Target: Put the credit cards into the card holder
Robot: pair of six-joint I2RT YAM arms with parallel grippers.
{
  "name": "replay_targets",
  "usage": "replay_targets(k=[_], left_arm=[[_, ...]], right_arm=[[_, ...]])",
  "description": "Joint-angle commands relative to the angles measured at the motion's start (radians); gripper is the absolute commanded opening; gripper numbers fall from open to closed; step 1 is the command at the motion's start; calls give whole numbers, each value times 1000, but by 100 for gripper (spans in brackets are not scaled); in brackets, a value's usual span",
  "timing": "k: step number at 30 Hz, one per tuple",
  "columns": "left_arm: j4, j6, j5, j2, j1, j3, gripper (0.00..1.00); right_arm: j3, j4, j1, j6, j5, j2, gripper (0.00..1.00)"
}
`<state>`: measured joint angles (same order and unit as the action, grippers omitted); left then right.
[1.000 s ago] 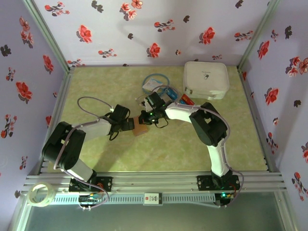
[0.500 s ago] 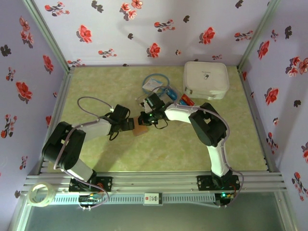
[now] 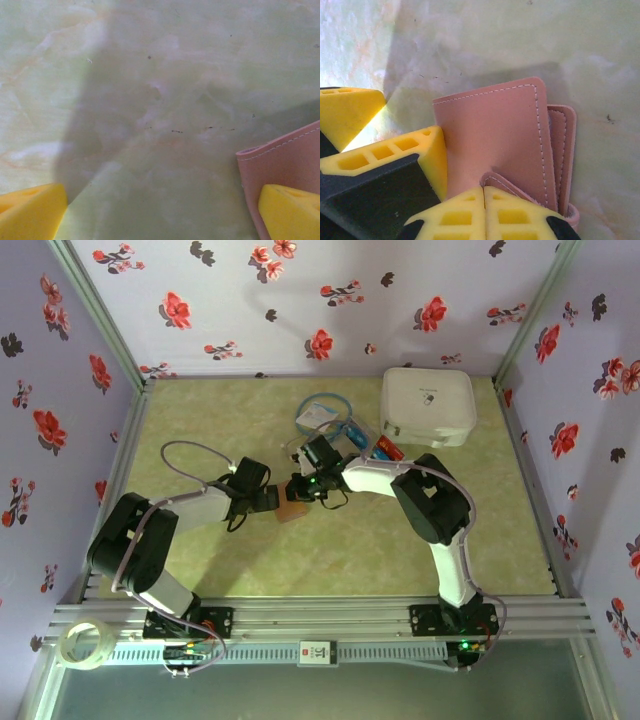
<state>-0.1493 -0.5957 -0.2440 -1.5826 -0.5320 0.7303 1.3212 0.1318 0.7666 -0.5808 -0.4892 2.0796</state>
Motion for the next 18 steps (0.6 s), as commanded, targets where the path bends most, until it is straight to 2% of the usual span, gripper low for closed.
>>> replay_targets(k=[1,7,8,9,10,12,15,18], left_arm=[[-68,8,-1,-53,1,-33,100],[-121,39,15,30,41,55,100],[-130,46,15,51,50,74,100],[-151,54,15,75,65,101,100],[-175,63,14,98,77,129,100],[-214,93,1,142,96,175,100],[-229,143,-86,220,131,189,100],[-78,252,-164,330,180,94,100]], right_arm=[[-22,184,23,9,85,54,24],[98,184,26,13,75,-39,56],[112,181,25,13,80,-60,68],[122,176,25,12,94,-91,87],[122,166,23,8,107,-122,99],[117,163,14,8,128,-201,100],[67,190,-17,29,212,-345,99],[-25,208,-89,55,301,-518,99]])
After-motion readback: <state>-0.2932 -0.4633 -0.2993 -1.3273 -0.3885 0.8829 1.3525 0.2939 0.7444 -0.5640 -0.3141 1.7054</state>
